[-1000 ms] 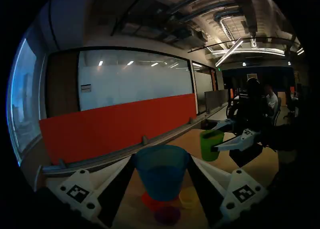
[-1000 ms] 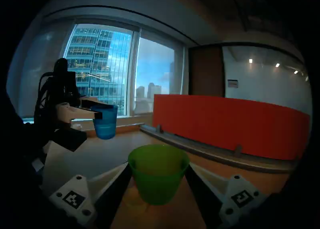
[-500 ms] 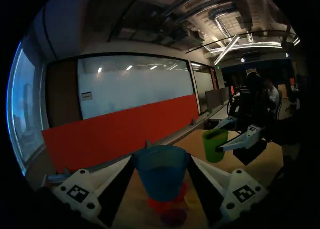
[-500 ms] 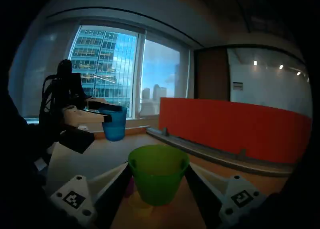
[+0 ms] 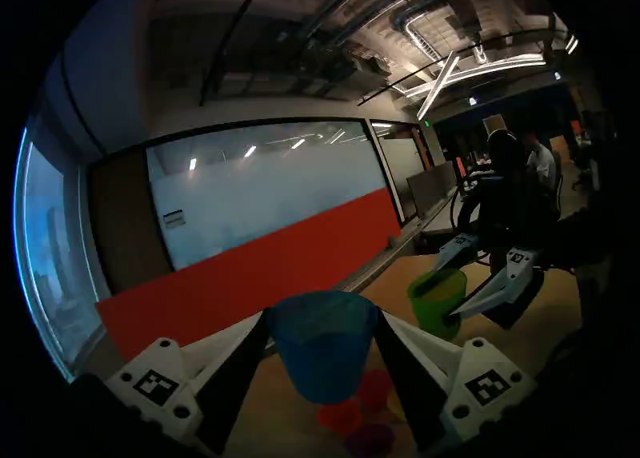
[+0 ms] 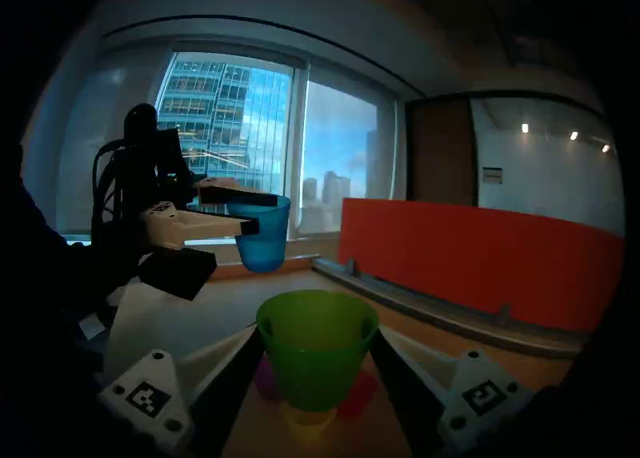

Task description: Pour water

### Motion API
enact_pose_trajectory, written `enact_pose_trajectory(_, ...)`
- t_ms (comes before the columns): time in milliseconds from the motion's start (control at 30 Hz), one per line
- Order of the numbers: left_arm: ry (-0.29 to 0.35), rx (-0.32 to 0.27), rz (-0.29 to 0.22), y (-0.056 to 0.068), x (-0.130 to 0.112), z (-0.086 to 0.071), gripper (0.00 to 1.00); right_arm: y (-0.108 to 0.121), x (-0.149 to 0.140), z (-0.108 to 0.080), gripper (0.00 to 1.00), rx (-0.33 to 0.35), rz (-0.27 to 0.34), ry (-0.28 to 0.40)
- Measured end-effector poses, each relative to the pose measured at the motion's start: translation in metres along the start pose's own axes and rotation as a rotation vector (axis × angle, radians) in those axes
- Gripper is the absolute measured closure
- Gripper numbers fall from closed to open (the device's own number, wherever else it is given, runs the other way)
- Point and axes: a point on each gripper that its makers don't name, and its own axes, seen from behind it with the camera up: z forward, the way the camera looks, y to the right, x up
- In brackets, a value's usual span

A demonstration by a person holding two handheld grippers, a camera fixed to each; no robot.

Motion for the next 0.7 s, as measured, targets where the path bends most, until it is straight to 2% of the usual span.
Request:
enact_pose_trajectory(267,0.014,0.019,0.102,-0.002,0.017,0.001,0.11,-0.019,-0.005,0.008,0.10,0.047,0.007,-0.006)
enact_pose_trajectory(700,0.024,0.031,0.240,0.000,0.040,0.002,0.11,-0.053,-0.014,0.020,0.10,0.125,0.006,-0.019)
